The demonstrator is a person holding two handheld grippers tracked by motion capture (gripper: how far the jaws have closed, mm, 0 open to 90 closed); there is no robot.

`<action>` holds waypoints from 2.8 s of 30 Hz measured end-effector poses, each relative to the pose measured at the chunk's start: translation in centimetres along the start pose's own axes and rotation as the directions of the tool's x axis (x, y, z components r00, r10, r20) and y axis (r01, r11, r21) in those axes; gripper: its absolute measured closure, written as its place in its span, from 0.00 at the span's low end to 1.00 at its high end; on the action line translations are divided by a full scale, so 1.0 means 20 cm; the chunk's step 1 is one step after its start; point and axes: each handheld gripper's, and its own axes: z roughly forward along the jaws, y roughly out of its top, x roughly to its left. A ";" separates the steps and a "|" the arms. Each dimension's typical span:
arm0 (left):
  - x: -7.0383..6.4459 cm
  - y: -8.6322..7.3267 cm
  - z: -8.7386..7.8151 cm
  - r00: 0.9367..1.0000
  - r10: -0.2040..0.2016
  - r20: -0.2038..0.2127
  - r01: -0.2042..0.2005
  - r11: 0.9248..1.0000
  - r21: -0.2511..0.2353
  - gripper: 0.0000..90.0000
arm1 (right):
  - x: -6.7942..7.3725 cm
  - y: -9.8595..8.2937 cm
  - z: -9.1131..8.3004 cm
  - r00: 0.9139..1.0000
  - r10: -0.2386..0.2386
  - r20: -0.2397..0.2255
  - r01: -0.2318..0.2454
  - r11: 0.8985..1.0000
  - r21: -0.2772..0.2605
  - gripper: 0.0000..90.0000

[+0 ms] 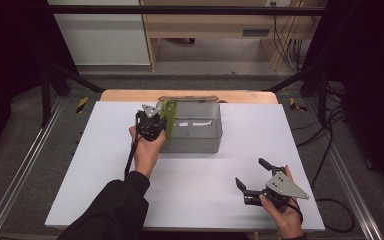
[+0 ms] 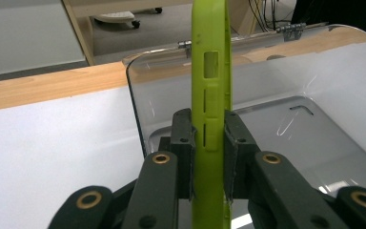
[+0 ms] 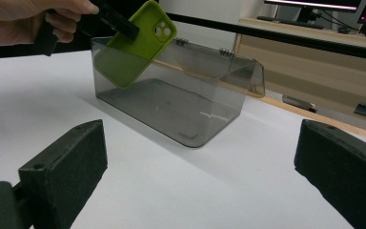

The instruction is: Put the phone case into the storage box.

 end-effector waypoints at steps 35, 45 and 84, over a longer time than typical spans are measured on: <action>0.00 0.01 0.04 0.999 -0.043 -0.017 0.045 0.995 0.094 0.86 | 0.00 0.00 0.00 1.000 0.011 -0.003 -0.011 1.000 0.005 0.04; -0.02 0.01 0.04 0.999 -0.039 -0.034 0.042 0.994 0.098 0.86 | 0.00 0.00 0.00 1.000 0.013 0.000 -0.013 1.000 0.004 0.04; 0.00 0.02 0.05 0.994 -0.083 -0.064 0.089 0.991 0.104 0.85 | -0.01 0.00 0.00 1.000 0.021 -0.004 -0.021 1.000 0.009 0.04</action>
